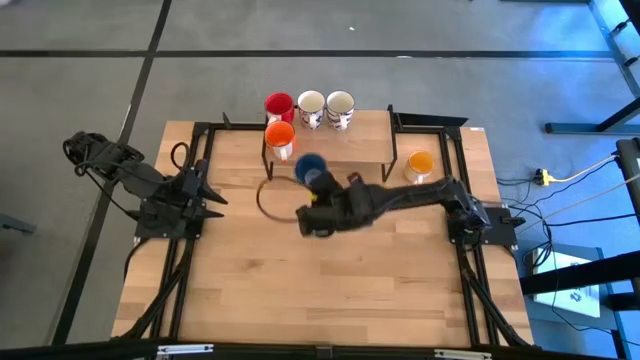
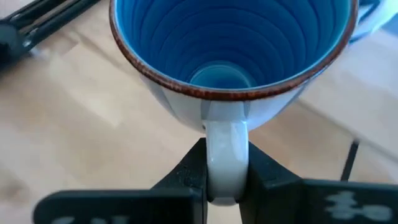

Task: Place coffee mugs
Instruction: Put the blue cup on the shelf

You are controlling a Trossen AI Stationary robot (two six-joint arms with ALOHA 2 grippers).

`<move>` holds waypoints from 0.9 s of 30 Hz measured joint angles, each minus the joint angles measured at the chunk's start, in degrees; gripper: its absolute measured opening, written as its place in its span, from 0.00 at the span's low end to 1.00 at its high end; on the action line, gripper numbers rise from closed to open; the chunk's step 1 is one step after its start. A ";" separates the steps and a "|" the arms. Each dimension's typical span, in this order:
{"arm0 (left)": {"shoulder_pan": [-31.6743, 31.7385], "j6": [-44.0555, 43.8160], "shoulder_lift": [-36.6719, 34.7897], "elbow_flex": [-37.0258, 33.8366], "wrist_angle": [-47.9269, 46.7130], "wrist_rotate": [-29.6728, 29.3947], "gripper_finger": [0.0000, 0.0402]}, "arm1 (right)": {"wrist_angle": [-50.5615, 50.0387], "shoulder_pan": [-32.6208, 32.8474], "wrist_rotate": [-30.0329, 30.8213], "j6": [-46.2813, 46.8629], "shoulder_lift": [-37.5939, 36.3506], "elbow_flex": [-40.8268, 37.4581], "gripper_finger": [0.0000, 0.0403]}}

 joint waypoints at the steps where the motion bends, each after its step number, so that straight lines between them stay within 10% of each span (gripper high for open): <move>1: 0.00 0.55 0.00 0.00 -0.04 -0.33 0.36 | 0.53 -0.99 -0.27 -1.44 -0.28 0.00 0.08; 27: 0.02 0.34 0.02 0.00 0.16 -3.78 0.36 | 11.35 -15.79 -10.21 -13.86 -0.96 -0.07 0.08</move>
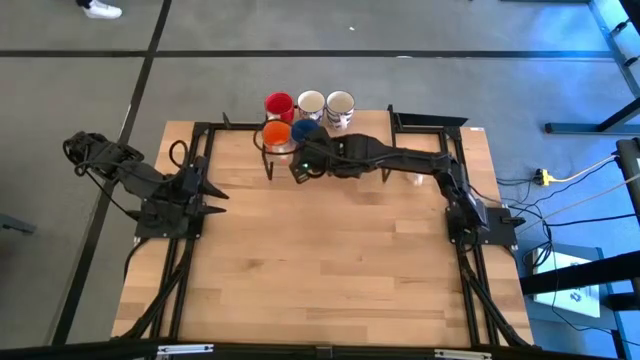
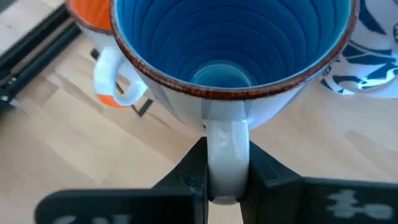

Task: Place coffee mugs
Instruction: Put the blue cup on the shelf

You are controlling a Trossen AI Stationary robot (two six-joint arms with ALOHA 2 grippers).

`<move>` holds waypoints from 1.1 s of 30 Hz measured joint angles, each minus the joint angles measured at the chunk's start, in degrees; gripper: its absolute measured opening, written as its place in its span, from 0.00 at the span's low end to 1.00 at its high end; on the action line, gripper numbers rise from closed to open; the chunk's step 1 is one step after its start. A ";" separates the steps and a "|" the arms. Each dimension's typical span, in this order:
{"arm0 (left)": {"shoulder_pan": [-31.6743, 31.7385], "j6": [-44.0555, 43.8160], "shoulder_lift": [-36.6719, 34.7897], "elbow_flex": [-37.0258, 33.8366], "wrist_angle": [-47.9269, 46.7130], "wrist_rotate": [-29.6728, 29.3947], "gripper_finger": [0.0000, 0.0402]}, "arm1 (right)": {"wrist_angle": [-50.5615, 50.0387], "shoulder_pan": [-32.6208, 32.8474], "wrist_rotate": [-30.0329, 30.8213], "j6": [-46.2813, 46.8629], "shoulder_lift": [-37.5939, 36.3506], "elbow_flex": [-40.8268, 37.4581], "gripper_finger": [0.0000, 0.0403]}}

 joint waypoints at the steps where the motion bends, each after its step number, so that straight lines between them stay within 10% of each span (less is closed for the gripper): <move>1: -0.01 0.01 0.00 0.00 0.00 -0.15 0.36 | -0.26 -0.02 -0.42 0.08 0.10 0.00 0.08; 33: 0.01 0.04 0.00 0.00 0.02 -3.25 0.36 | 6.31 -1.86 -2.06 2.94 0.30 -7.87 0.12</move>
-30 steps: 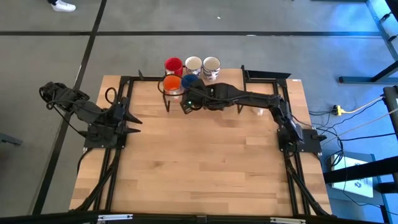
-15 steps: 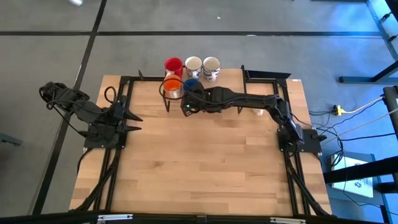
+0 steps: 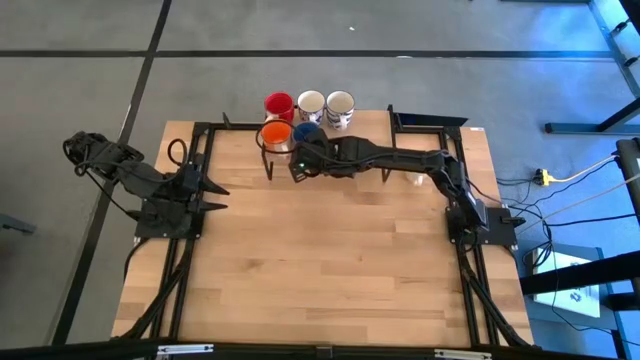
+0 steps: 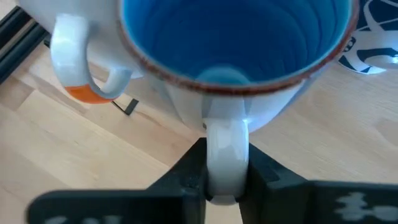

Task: Place coffee mugs
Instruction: Put the blue cup on the shelf, then put the yellow cup on the shelf

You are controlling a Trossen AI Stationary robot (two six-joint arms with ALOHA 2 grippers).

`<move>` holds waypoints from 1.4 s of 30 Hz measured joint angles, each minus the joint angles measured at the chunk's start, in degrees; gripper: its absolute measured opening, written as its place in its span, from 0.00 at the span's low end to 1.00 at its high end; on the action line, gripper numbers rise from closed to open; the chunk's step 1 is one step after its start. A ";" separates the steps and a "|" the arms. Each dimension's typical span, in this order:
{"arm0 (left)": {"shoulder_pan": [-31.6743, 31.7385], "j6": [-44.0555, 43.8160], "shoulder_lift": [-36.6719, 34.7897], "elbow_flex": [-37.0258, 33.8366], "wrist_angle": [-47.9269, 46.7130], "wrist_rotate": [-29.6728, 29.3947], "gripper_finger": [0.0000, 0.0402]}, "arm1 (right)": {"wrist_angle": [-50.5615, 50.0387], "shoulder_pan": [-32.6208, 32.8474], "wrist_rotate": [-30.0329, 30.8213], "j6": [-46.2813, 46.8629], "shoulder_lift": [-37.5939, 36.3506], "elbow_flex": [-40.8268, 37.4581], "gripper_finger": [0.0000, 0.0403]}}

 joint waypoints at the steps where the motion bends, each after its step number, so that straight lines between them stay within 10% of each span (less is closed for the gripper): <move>1: -0.02 0.00 0.00 0.00 0.00 0.00 0.36 | 0.03 0.01 0.16 0.01 0.19 0.00 0.14; 27: 0.00 -0.04 0.00 0.00 0.04 -1.14 0.36 | -0.43 0.27 -0.24 0.05 0.57 0.28 0.53; 42: -0.02 -0.07 0.01 0.00 0.00 -1.14 0.36 | -4.53 8.27 9.28 -1.34 -8.01 0.31 0.55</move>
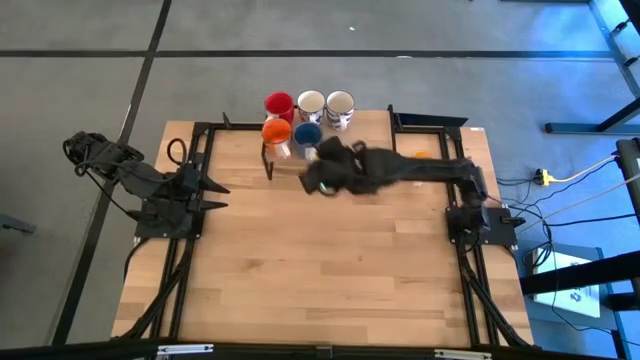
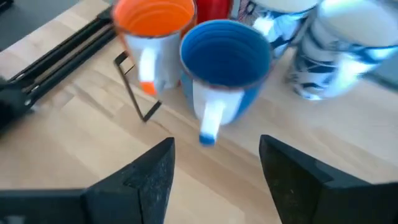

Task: Place coffee mugs
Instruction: Put the yellow cup on the shelf

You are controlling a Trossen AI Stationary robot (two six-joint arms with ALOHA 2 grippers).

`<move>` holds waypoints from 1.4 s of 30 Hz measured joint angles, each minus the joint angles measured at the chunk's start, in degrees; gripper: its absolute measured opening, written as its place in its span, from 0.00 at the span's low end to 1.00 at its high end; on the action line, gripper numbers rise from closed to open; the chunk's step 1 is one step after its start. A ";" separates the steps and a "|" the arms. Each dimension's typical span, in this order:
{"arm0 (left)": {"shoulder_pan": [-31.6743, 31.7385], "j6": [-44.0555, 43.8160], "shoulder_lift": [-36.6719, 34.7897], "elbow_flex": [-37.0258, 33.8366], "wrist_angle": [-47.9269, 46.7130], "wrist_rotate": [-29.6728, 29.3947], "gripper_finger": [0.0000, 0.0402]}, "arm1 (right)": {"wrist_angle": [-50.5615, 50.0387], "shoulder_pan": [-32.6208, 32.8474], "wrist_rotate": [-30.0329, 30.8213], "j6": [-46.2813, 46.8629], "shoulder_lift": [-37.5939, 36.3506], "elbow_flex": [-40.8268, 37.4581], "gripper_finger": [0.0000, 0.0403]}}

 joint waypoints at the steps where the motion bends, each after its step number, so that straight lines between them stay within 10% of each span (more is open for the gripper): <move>1: 0.02 0.00 0.02 0.00 0.07 0.00 0.36 | -1.87 1.61 2.27 1.10 -1.01 0.00 0.55; 9: 0.01 -0.04 2.28 0.00 1.31 -0.06 0.36 | -21.43 11.45 7.93 21.55 -6.78 -2.80 0.55; 22: 3.57 1.26 6.14 -0.02 2.43 -2.36 0.36 | -22.07 13.27 -1.28 49.48 -29.55 -46.49 0.55; 42: 12.57 -2.05 6.16 -0.02 5.44 -1.71 0.36 | -5.41 8.94 -4.53 56.70 -41.85 -78.81 0.55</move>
